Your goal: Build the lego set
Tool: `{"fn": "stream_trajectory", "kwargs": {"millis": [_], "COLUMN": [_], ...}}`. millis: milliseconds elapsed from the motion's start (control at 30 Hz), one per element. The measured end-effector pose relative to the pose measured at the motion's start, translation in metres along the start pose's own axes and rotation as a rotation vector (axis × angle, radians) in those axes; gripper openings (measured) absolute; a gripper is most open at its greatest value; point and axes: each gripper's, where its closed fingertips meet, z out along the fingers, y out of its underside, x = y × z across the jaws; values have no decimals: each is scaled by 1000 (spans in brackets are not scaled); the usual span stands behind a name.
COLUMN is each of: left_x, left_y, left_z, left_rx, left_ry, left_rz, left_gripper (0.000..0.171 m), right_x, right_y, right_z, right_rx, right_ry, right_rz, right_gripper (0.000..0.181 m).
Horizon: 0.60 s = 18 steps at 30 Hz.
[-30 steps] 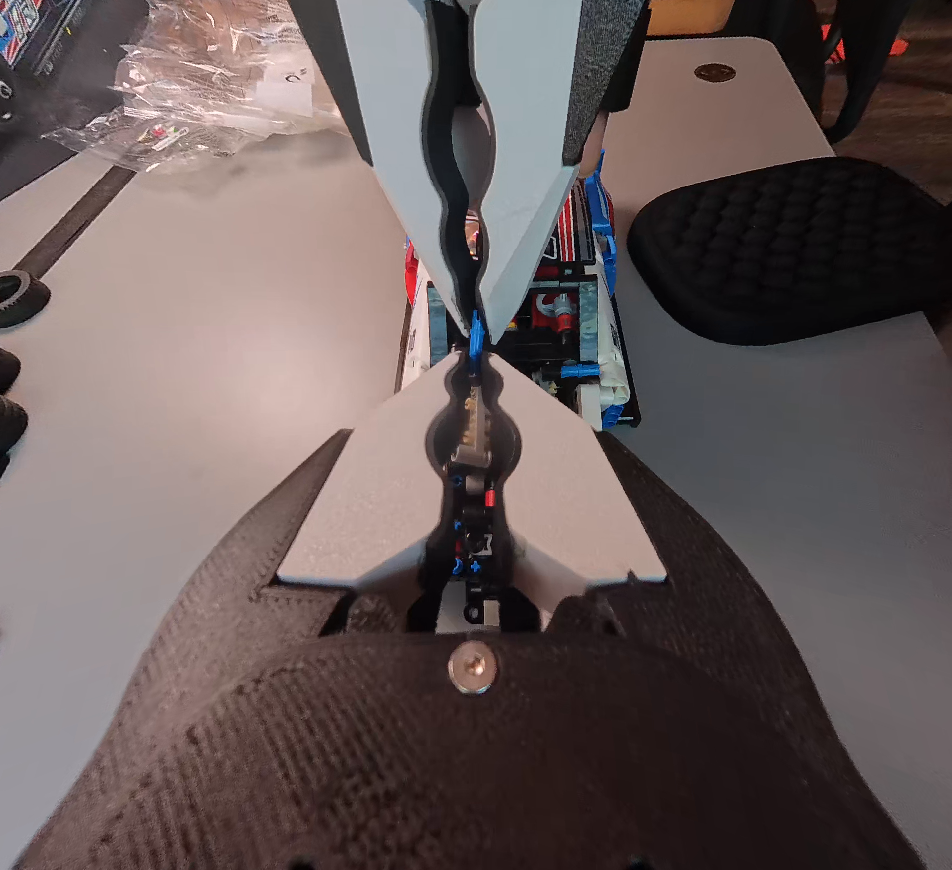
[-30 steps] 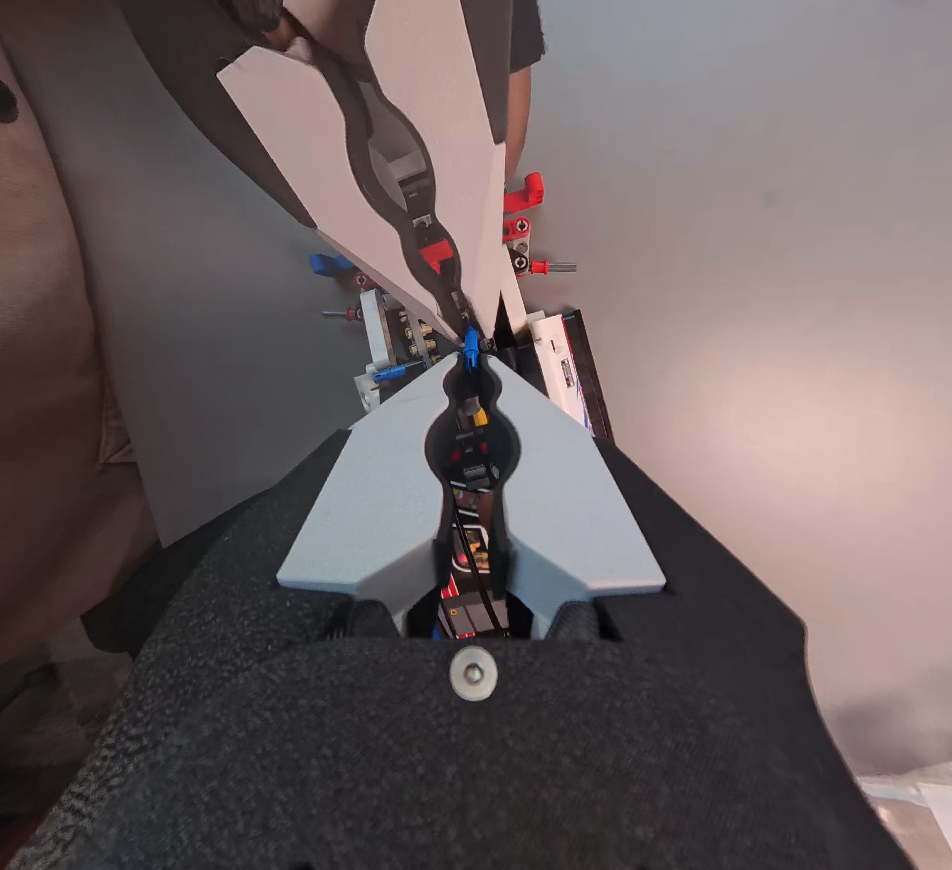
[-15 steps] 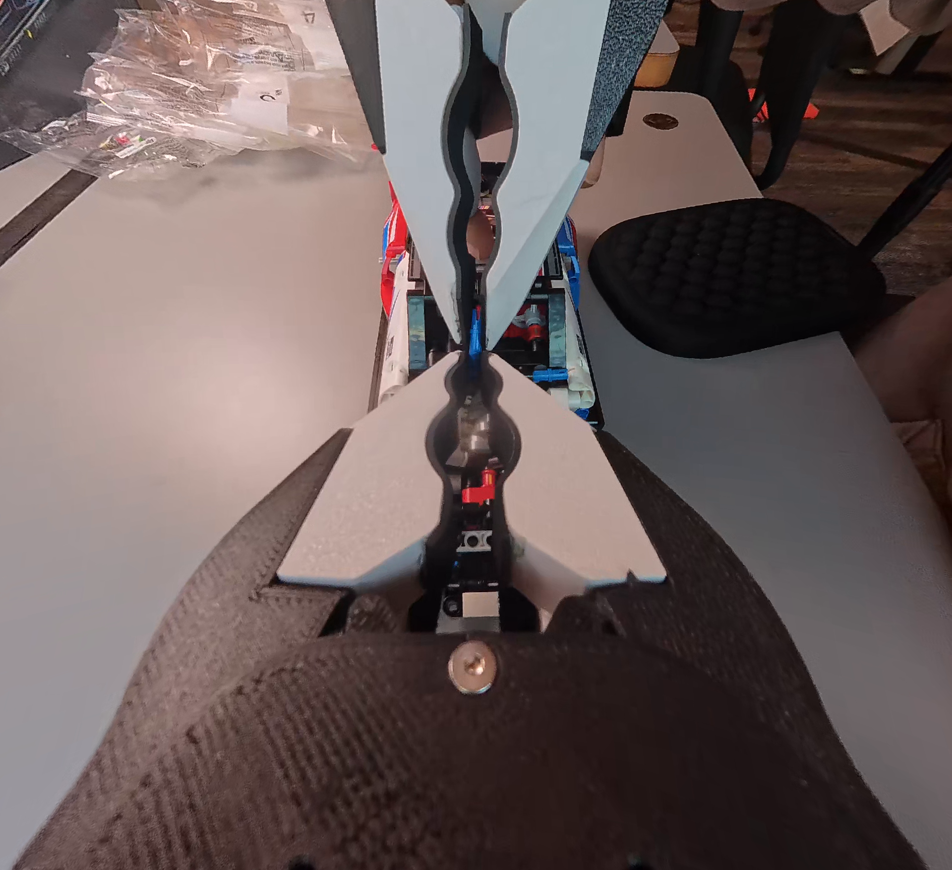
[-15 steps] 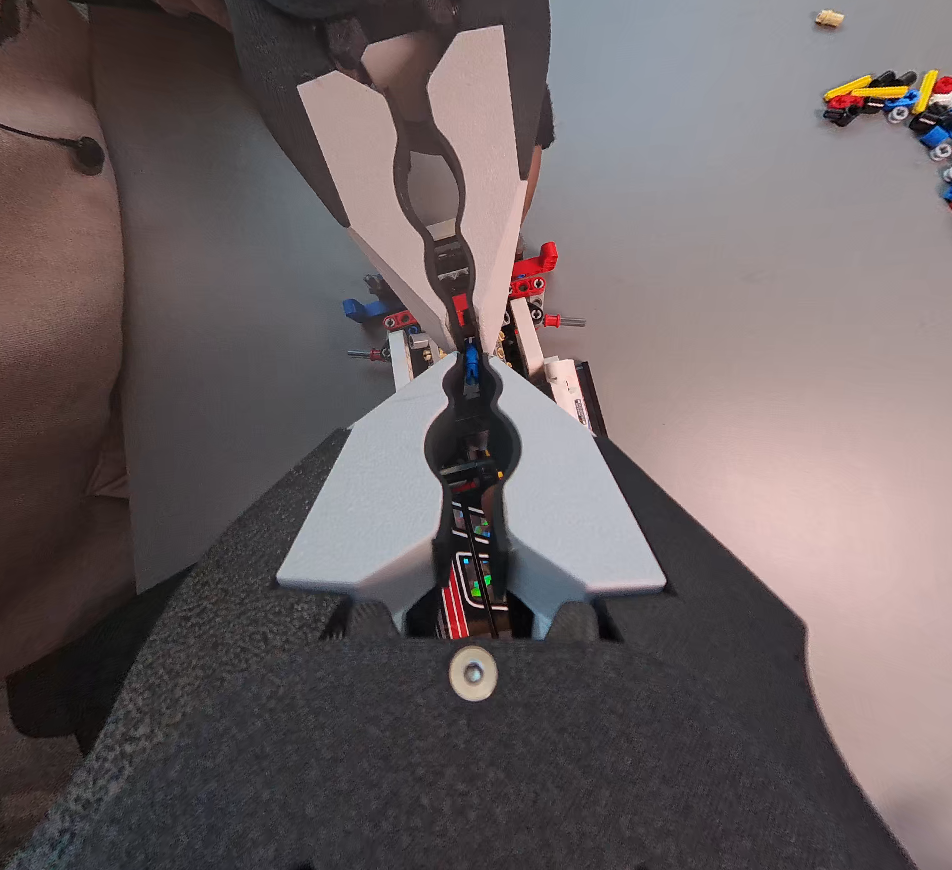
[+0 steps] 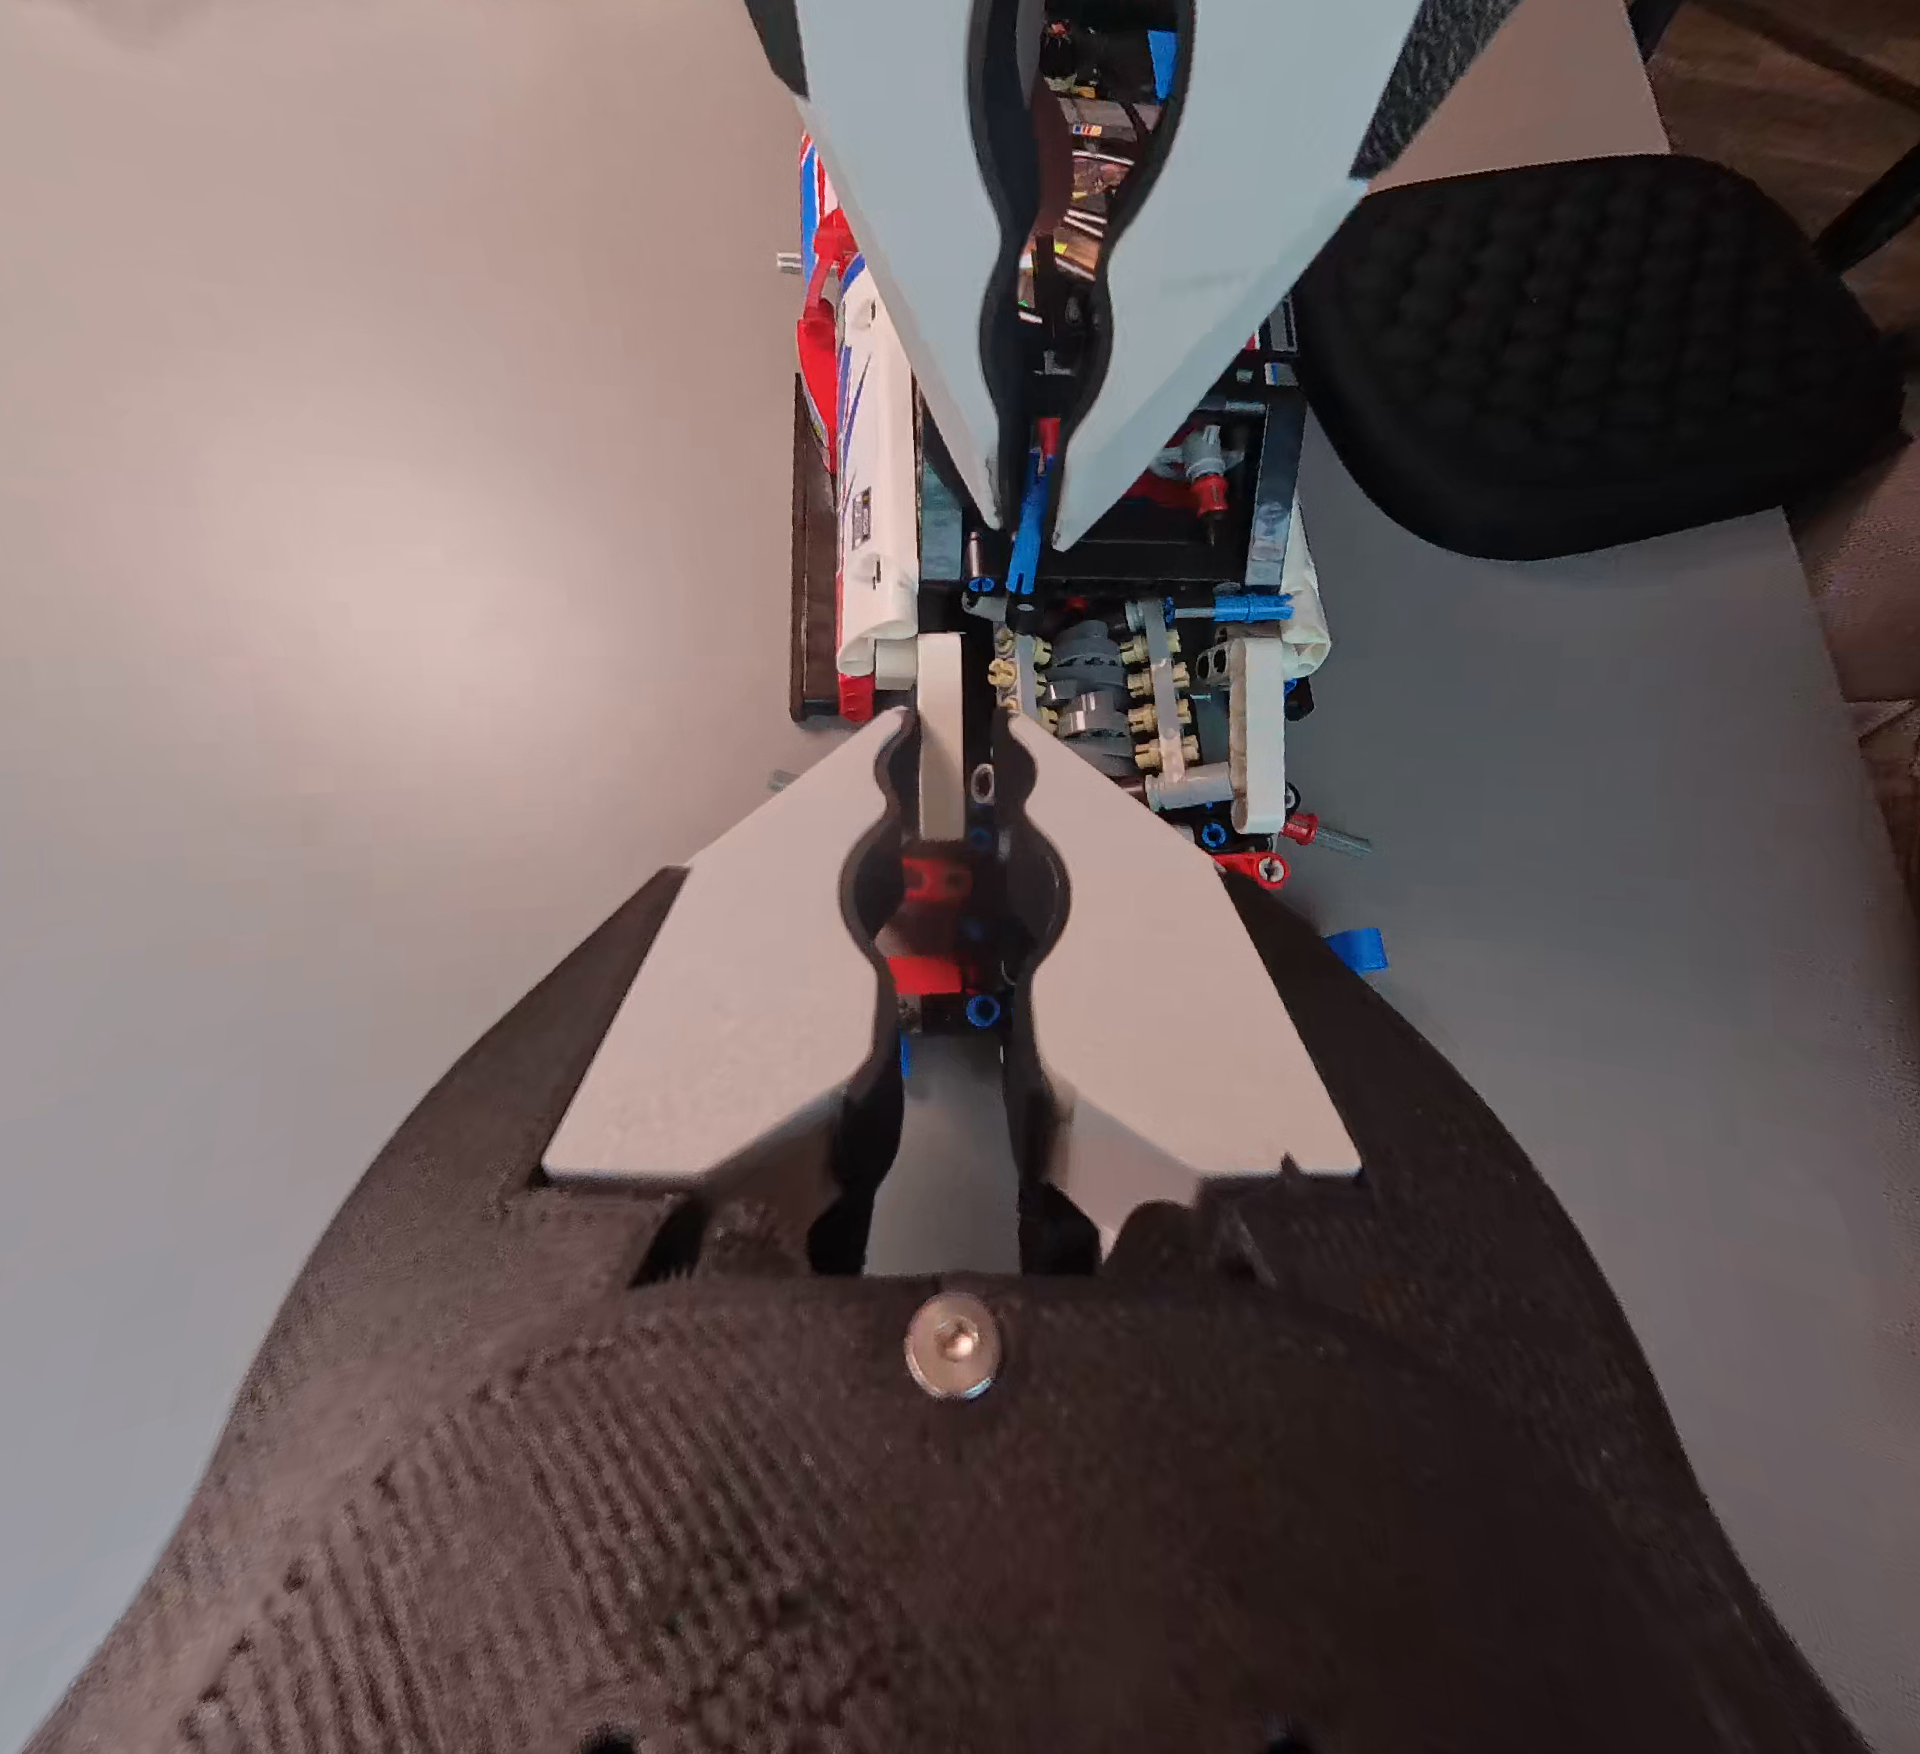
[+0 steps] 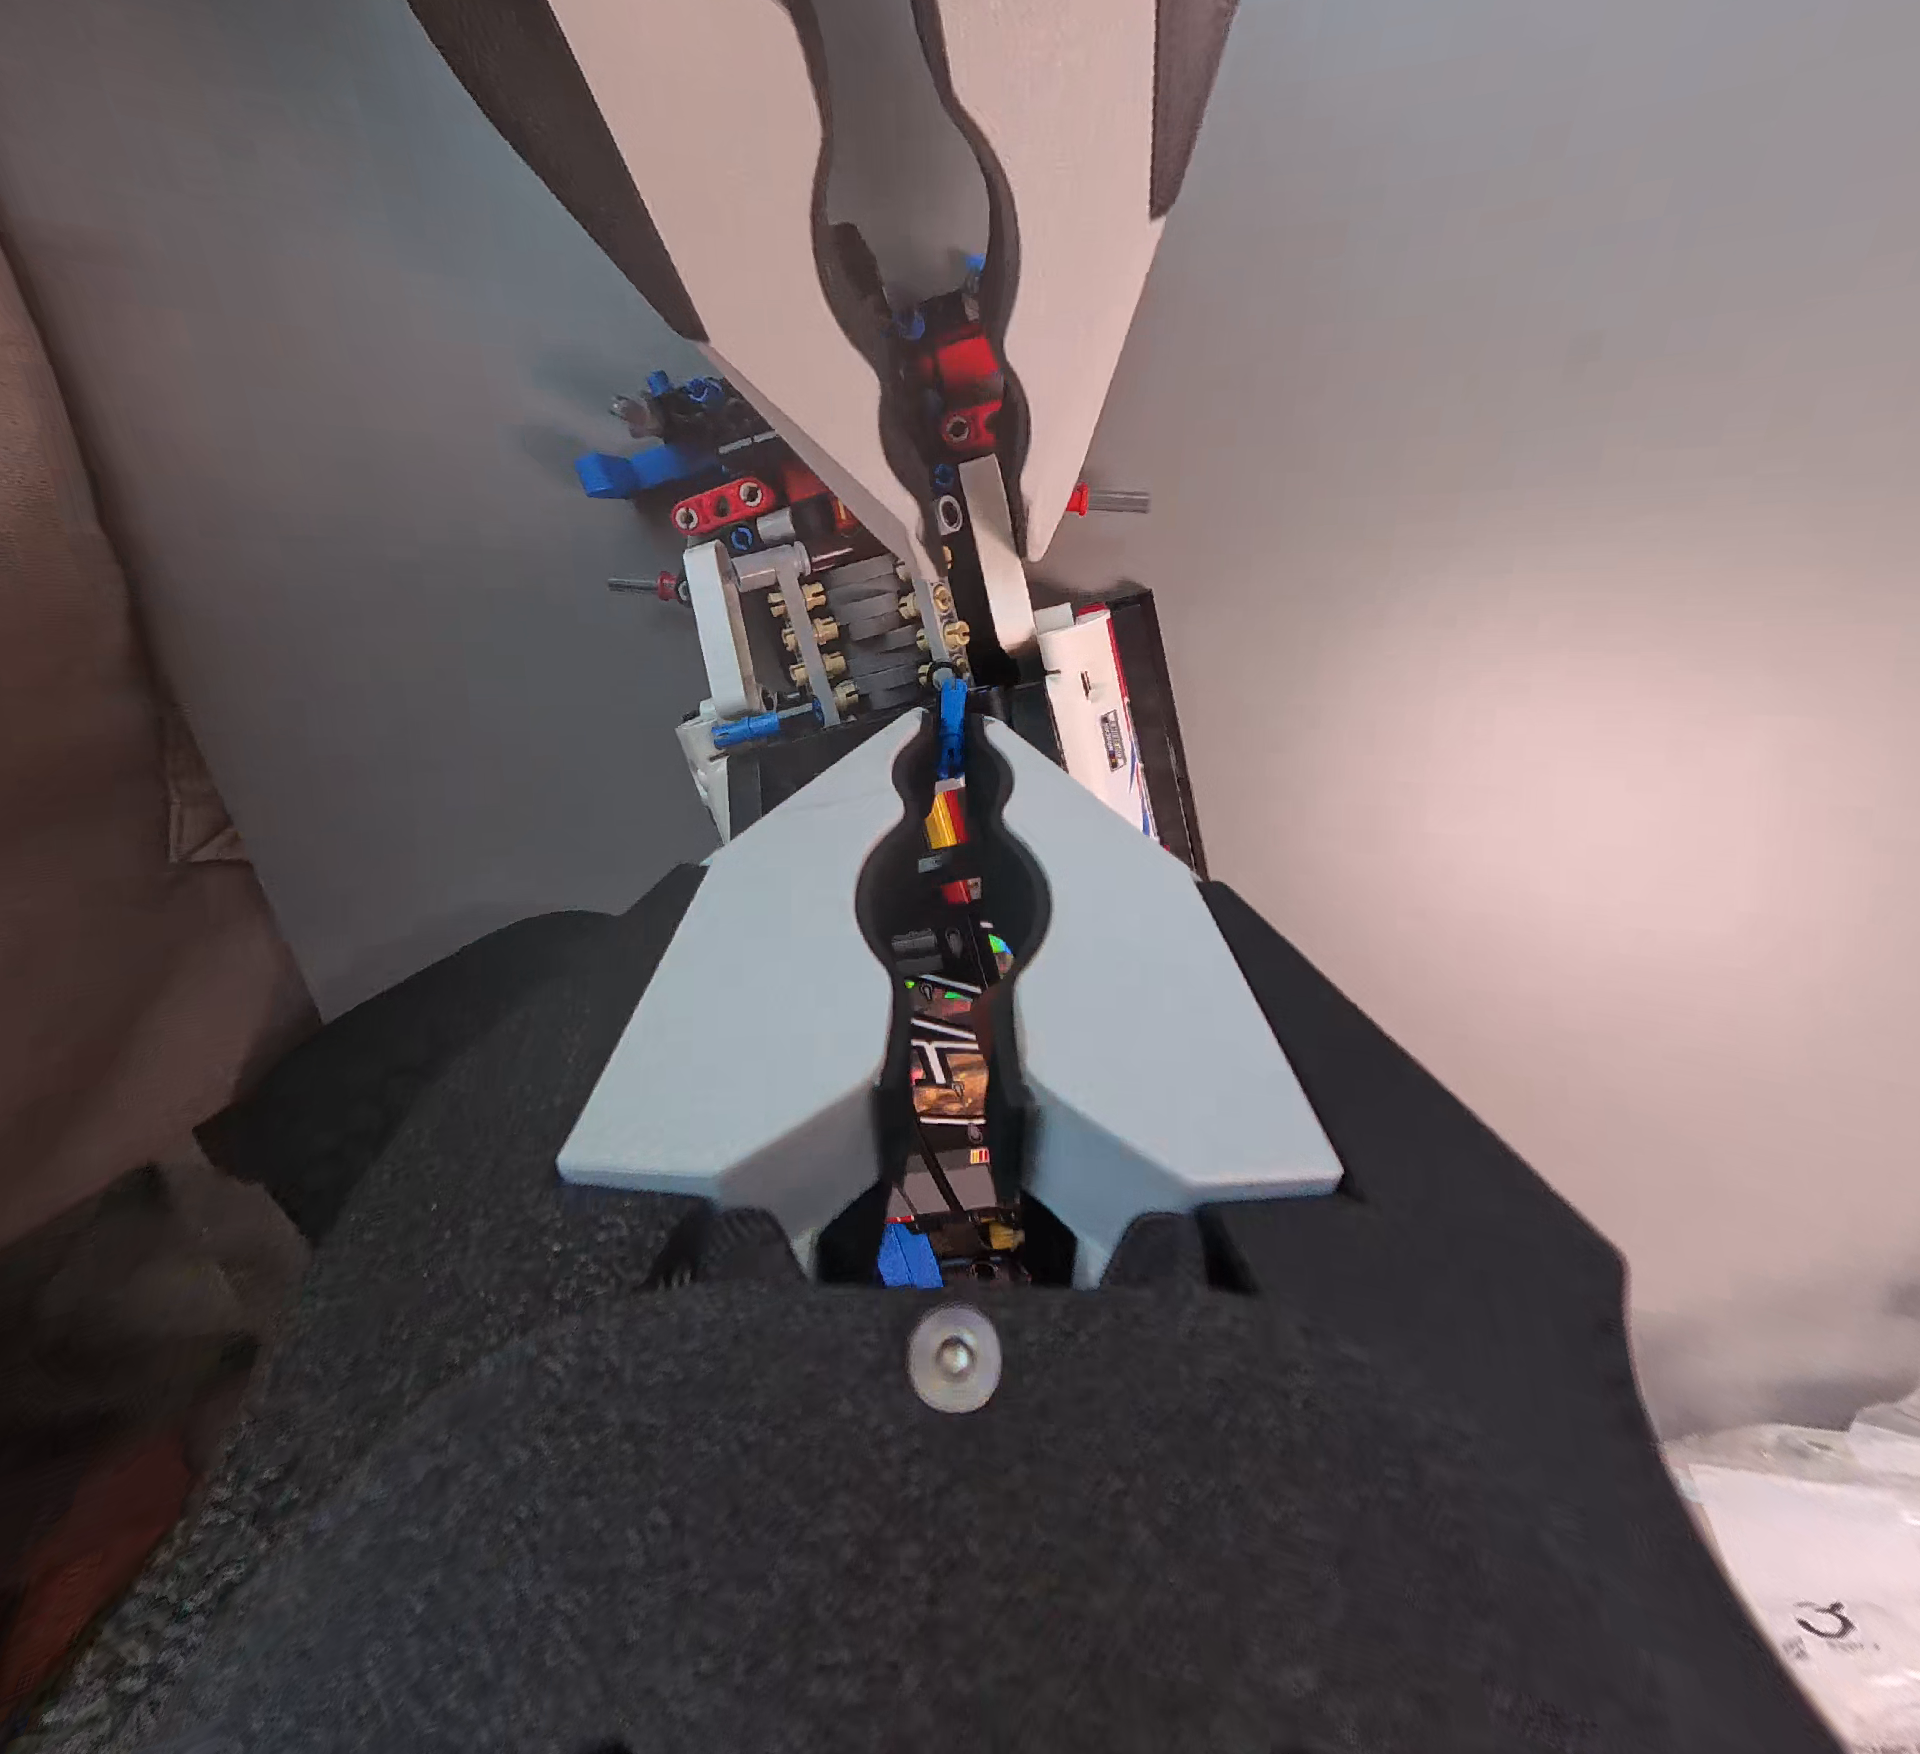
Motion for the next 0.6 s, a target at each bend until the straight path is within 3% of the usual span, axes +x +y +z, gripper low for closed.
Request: {"fn": "stream_trajectory", "kwargs": {"millis": [133, 300, 600], "left_x": [-3, -2, -4], "left_y": [-1, -7, -17], "left_z": [4, 3, 6], "left_rx": [-14, 78, 110], "left_ry": [25, 40, 54], "left_rz": [-10, -38, -61], "left_gripper": [6, 6, 6], "right_x": [1, 0, 3], "right_y": [1, 1, -2], "right_z": [2, 2, 2], "right_rx": [-92, -146, -44], "right_ry": [-6, -20, -47], "right_rz": [1, 9, 97], "right_gripper": [2, 2, 2]}}
